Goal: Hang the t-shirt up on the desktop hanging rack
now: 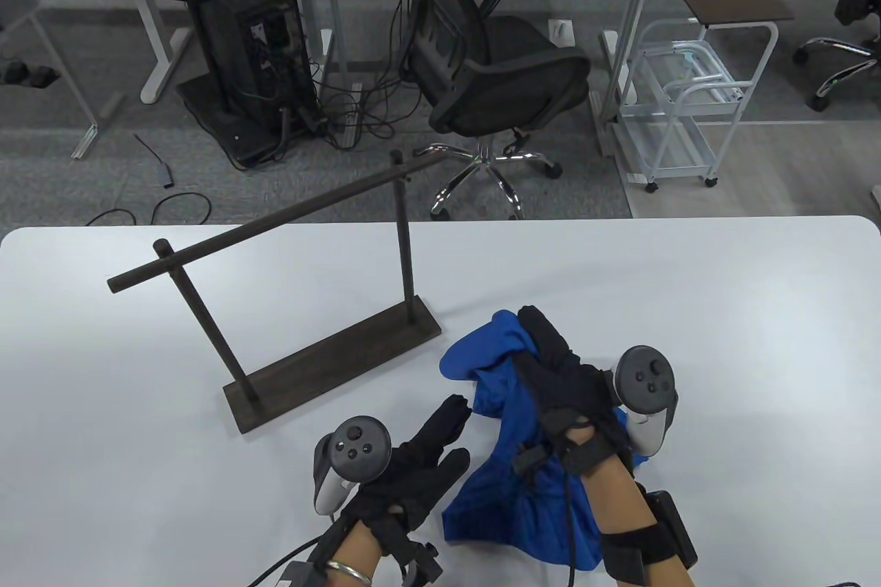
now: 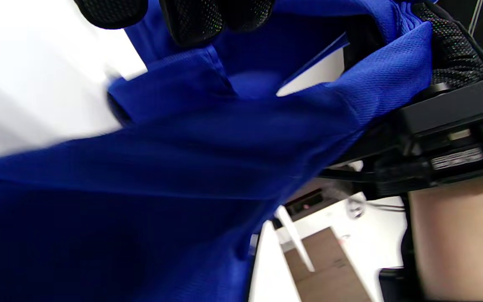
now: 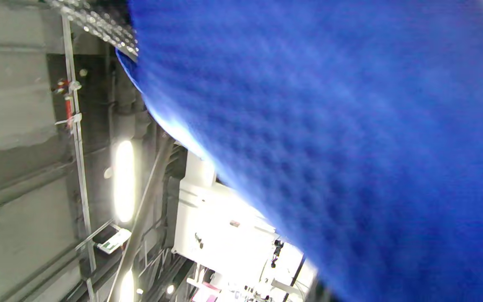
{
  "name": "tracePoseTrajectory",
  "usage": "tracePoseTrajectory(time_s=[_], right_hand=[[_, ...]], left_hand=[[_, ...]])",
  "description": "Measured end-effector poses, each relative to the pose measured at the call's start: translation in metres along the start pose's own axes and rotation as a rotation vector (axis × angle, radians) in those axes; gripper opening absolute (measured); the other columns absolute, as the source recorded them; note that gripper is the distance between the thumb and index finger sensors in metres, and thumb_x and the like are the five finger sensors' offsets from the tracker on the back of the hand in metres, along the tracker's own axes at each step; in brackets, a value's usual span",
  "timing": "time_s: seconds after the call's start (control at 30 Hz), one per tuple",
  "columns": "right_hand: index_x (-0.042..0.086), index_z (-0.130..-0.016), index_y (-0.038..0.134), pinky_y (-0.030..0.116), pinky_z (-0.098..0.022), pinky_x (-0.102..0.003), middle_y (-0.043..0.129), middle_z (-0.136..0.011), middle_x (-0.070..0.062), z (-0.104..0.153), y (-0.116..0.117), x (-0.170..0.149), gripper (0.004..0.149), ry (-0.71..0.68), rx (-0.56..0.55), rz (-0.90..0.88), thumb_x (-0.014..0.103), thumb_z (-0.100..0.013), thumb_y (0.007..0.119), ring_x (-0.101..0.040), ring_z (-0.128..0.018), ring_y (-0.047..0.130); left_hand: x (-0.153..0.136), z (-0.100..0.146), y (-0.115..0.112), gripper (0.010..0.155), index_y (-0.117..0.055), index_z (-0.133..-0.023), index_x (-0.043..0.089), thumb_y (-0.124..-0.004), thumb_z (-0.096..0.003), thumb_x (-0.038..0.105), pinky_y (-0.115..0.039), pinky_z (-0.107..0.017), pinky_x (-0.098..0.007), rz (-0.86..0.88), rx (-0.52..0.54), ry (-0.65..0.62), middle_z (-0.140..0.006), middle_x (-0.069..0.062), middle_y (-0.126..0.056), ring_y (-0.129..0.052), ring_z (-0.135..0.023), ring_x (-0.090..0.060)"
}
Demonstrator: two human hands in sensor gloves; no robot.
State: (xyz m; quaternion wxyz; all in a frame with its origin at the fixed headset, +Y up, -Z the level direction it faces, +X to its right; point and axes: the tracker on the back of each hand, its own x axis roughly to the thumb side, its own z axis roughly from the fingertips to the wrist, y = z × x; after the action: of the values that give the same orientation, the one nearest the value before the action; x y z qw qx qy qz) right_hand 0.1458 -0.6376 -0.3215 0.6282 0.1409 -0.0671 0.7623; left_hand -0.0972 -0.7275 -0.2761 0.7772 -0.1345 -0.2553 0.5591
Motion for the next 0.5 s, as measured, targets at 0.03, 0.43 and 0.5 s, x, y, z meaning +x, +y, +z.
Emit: tracePoseTrajectory(time_s=[0.03,0.43,0.5], right_hand=[[0.013,-0.096,0.053,0.082,-0.023,-0.040,0.076,-0.079,-0.020,0.000,0.004,0.005,0.059,-0.026,0.006,0.013,0.030,-0.045,0.076,-0.029,-0.035,0.094],[0.016,-0.098,0.054,0.079,-0.028,-0.044,0.072,-0.085,-0.020,0.014,0.039,0.049,0.057,-0.368,0.124,0.226,0.028,-0.045,0.075,-0.033,-0.040,0.091],[0.017,-0.097,0.055,0.079,-0.027,-0.045,0.072,-0.085,-0.020,0.016,0.047,0.051,0.057,-0.386,0.158,0.294,0.028,-0.045,0.076,-0.034,-0.040,0.091]], left_hand=[[-0.001,-0.001,-0.001,0.091,-0.023,-0.113,0.021,-0.051,-0.0435,0.073,-0.055,-0.070,-0.066,0.066,-0.012,-0.003,-0.118,-0.014,-0.040,-0.057,-0.105,-0.043],[0.003,-0.006,-0.010,0.099,-0.012,-0.114,0.029,-0.046,-0.0394,0.084,-0.048,-0.076,-0.066,0.333,-0.148,-0.086,-0.123,-0.012,-0.026,-0.042,-0.112,-0.045],[0.005,-0.006,-0.011,0.102,-0.007,-0.114,0.029,-0.045,-0.0378,0.086,-0.047,-0.077,-0.066,0.372,-0.175,-0.108,-0.123,-0.012,-0.023,-0.039,-0.113,-0.045]])
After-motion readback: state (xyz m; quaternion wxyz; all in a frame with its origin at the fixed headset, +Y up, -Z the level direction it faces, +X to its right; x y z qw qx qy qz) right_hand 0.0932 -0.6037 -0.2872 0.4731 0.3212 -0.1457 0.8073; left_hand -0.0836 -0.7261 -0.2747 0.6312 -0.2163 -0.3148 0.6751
